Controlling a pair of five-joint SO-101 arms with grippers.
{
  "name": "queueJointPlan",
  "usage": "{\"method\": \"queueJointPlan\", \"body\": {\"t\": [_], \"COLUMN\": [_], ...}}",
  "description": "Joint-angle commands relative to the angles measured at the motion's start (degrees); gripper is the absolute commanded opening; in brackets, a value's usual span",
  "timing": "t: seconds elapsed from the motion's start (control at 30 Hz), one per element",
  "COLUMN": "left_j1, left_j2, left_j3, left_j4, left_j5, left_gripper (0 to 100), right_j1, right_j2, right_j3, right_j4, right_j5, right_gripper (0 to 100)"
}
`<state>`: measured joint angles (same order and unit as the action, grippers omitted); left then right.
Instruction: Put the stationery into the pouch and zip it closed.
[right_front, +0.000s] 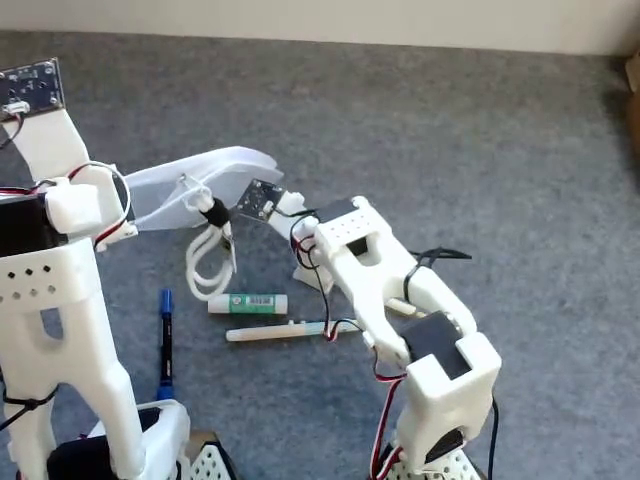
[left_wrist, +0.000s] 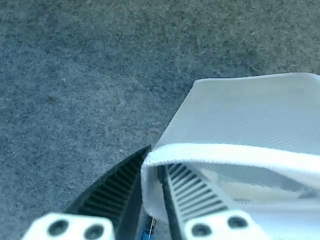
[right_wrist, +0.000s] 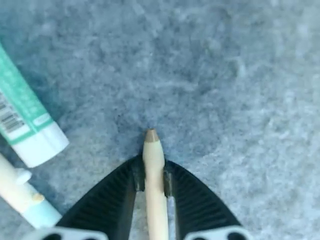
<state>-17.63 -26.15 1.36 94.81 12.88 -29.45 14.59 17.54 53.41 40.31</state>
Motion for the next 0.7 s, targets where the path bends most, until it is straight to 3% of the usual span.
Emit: {"method": "queueJointPlan", "body": {"t": [0.0, 0.43, 0.67], "left_j1": [-0.5, 0.0, 2.9], "left_j2": [-0.8, -0.8, -0.8], "left_j3": [0.1, 0.2, 0.3], "left_j4": [-1.0, -0.8, -0.5], "left_j5": [0.2, 0.3, 0.3], "left_gripper": [1, 1, 1], "right_j1": [-0.5, 5.0, 5.7], "right_j2": [-0.3, -0.9, -10.9], "right_j3": [-1.3, -1.2, 5.1], "right_j4": [0.2, 0.4, 0.0], "right_j5": [0.9, 0.8, 0.7], "right_gripper": [0.4, 0.4, 0.4]}}
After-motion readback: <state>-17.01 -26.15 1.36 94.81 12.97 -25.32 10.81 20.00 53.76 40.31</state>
